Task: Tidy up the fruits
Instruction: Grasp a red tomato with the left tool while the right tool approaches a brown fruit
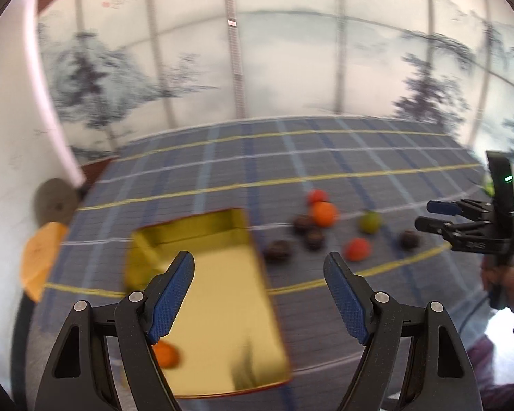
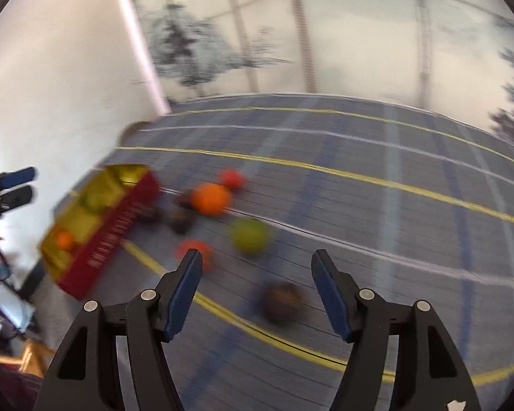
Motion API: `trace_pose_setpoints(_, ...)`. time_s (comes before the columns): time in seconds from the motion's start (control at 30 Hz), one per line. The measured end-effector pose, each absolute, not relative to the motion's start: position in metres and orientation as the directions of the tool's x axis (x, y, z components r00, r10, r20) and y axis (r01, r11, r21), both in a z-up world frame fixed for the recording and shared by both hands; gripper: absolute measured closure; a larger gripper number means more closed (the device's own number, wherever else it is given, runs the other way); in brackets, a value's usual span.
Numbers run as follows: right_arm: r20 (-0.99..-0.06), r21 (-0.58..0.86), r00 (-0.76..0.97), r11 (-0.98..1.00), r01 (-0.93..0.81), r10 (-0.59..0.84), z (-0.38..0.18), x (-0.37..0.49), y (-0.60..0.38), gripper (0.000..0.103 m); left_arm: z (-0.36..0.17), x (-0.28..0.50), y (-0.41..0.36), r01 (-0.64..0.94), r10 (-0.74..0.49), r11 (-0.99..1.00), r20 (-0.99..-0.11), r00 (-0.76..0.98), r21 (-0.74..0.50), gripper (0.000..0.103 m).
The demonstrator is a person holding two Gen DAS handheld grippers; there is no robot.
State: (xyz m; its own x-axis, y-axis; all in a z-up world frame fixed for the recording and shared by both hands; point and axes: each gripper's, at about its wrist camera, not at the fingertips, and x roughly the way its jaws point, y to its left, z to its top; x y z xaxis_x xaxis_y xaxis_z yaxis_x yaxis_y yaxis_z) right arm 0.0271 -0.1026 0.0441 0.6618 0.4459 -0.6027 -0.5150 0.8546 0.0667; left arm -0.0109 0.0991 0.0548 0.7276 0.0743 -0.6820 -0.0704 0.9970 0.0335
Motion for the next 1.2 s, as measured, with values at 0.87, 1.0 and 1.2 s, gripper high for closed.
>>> trace_pose_setpoints(0.87,-0.533,0.198,0.693,0.868,-0.455,0.485,0.011,0.029,-0.208,0.032,-0.065,0.119,-0.005,0.157,0.008,0.981,-0.835,0.55,0.113,0.047)
trace_pose_setpoints(1.0,-0.541,0.175,0.693,0.87,-0.461,0.477,0.01,0.028,-0.204,0.028,-0.075,0.12,-0.001,0.154,-0.048,0.987,-0.852,0.521,0.038,0.069)
trace_pose_setpoints(1.2,-0.553,0.169,0.663,0.848,-0.503,0.504,0.011,0.024,-0.196,0.028,-0.058,0.103,0.001,0.111,-0.084,0.993,-0.848,0.523,-0.03,0.069)
